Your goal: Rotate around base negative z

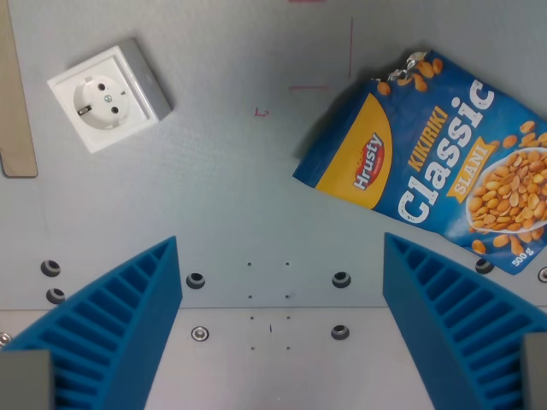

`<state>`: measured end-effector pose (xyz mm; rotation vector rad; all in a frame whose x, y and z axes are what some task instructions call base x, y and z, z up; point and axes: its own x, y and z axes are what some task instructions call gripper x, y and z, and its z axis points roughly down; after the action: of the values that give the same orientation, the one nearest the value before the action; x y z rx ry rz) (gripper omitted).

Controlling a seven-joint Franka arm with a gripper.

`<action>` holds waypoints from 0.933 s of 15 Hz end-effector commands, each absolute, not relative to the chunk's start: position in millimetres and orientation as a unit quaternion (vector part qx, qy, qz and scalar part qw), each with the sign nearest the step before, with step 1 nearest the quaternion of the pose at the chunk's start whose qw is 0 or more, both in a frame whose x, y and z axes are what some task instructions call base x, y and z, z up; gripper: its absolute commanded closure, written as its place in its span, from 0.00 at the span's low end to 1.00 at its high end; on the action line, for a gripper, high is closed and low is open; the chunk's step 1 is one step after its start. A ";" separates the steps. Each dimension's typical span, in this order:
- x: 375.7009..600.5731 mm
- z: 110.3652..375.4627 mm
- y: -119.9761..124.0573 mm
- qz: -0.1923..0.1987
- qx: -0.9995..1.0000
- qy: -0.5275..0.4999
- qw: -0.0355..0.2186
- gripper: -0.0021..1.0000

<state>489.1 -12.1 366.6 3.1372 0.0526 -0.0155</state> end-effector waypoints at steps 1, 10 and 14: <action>488.9 368.5 -12.3 -0.003 1.000 0.010 0.002 0.00; 488.9 368.5 -12.3 -0.003 0.999 -0.050 0.002 0.00; 488.9 368.5 -12.3 -0.003 0.997 -0.077 0.001 0.00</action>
<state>489.1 -12.1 366.6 3.1365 -0.0723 -0.0153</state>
